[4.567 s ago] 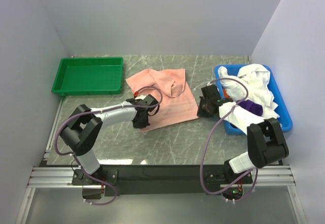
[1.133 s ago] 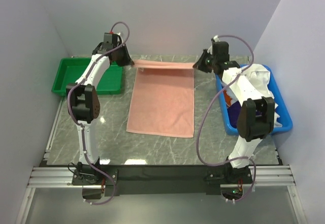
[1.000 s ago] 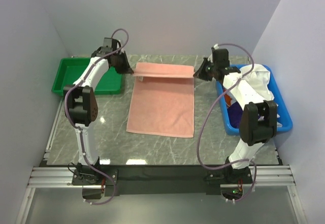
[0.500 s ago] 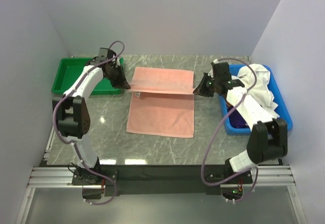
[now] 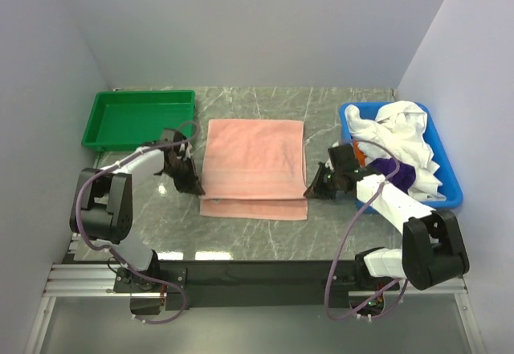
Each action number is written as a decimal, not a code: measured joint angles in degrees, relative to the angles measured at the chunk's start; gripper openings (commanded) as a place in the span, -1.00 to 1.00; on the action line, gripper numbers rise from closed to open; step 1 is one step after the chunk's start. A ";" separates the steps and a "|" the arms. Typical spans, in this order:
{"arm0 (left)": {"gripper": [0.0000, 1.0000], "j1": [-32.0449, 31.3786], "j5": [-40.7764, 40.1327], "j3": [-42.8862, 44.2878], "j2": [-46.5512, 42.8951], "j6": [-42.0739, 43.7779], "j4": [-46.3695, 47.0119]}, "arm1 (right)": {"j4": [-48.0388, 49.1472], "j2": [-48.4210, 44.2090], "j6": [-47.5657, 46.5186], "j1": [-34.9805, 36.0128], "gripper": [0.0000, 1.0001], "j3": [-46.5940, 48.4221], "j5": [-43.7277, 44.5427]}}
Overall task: Fold and stack the towels
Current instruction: Fold the towel
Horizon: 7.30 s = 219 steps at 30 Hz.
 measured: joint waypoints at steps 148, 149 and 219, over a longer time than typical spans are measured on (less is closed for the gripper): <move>-0.99 -11.39 -13.79 -4.24 -6.80 -9.94 1.01 | -1.75 -4.61 3.21 0.33 -1.00 -5.51 5.66; -0.99 -11.41 -14.03 -4.26 -6.86 -9.94 0.85 | -1.73 -4.61 3.34 0.52 -1.00 -5.53 5.68; -0.89 -13.81 -24.41 -12.33 -8.94 -12.98 -2.38 | 9.46 2.62 5.20 5.22 -0.41 -11.32 -1.88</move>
